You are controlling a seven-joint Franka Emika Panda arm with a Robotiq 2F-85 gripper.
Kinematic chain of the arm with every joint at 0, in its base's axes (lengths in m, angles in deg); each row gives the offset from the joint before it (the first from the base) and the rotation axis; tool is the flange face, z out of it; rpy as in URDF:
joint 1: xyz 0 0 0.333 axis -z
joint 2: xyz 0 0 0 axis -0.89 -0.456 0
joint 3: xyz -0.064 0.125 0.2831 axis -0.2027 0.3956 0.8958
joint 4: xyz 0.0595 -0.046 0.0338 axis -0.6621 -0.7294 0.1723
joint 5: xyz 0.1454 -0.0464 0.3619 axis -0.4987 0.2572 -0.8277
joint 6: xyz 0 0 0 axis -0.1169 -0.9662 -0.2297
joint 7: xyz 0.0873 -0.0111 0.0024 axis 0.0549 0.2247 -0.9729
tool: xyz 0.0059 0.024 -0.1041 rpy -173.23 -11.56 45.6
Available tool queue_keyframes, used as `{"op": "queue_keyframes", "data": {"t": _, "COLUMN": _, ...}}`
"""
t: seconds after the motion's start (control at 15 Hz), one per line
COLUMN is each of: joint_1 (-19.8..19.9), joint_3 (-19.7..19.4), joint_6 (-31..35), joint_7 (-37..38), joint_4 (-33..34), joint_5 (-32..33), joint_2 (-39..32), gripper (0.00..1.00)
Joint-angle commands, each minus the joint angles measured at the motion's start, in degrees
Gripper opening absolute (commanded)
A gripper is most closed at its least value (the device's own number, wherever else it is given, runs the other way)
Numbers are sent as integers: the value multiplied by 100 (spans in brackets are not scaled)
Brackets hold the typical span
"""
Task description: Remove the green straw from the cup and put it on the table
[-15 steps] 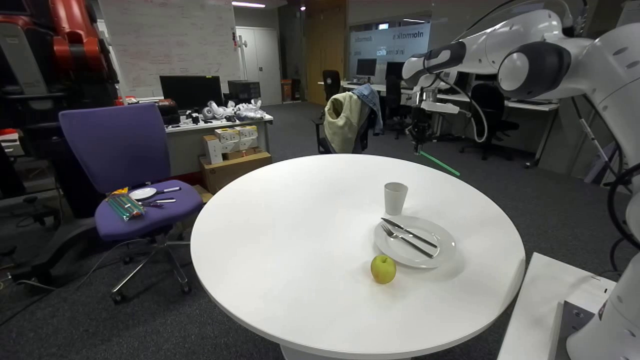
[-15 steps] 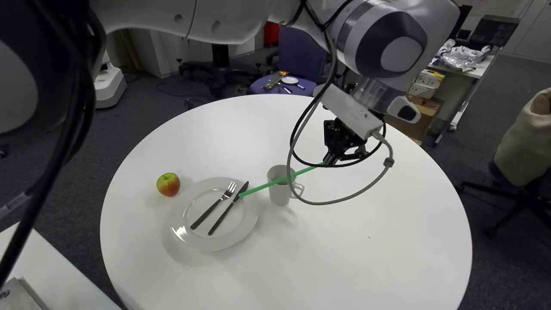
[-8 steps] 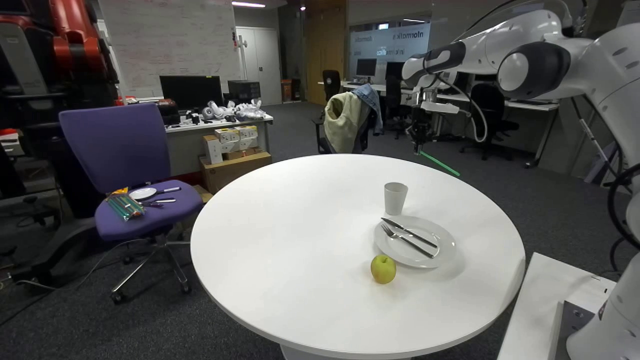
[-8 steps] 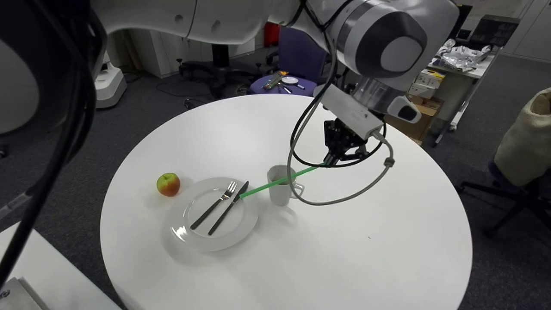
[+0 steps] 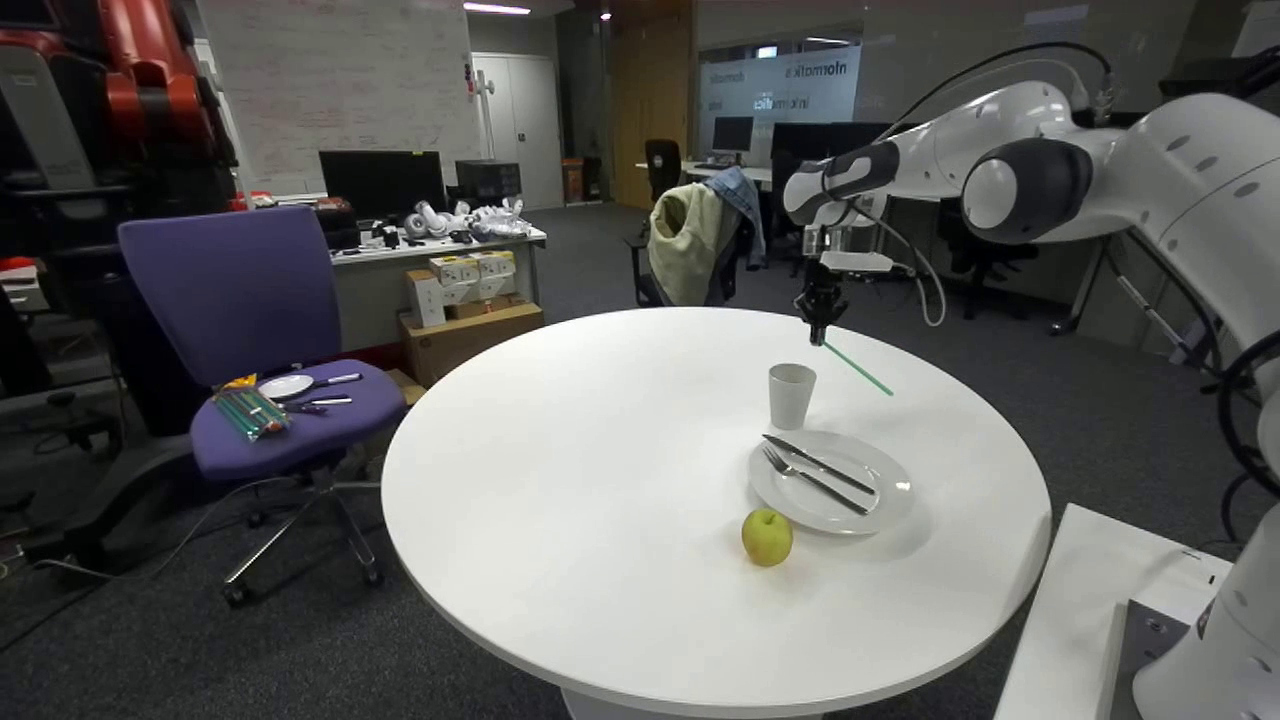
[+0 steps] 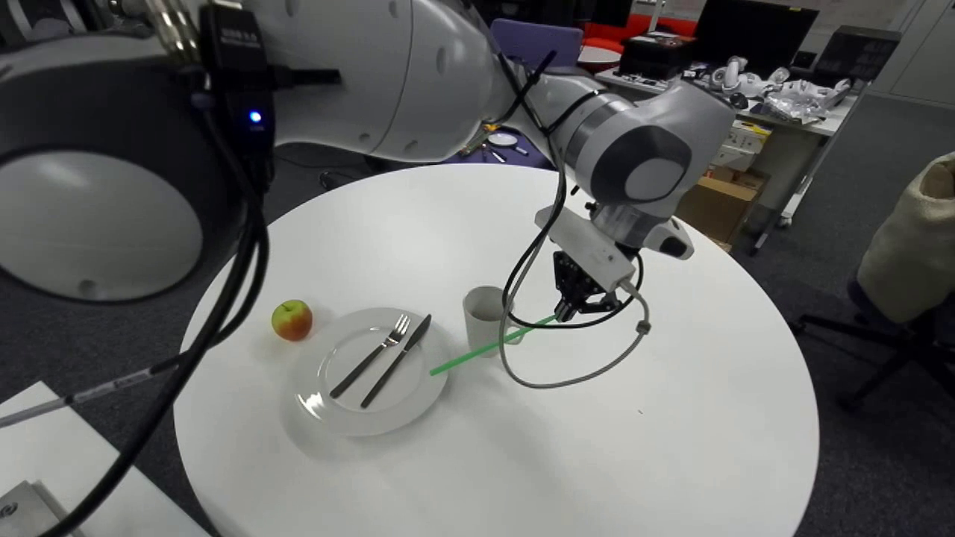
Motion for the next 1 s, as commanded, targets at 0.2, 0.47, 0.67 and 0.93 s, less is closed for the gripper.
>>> {"op": "queue_keyframes", "data": {"t": 0.2, "joint_1": -83, "joint_3": -438, "joint_6": -266, "joint_7": 39, "joint_4": 1235, "joint_5": 256, "joint_2": -965, "gripper": 0}}
{"op": "queue_keyframes", "data": {"t": 0.47, "joint_1": -12, "joint_3": -636, "joint_6": -284, "joint_7": 115, "joint_4": 1707, "joint_5": 461, "joint_2": -1327, "gripper": 0}}
{"op": "queue_keyframes", "data": {"t": 0.67, "joint_1": 29, "joint_3": -734, "joint_6": -323, "joint_7": 164, "joint_4": 2012, "joint_5": 608, "joint_2": -1608, "gripper": 0}}
{"op": "queue_keyframes", "data": {"t": 0.93, "joint_1": 135, "joint_3": -679, "joint_6": -274, "joint_7": 343, "joint_4": 2426, "joint_5": 587, "joint_2": -1995, "gripper": 0}}
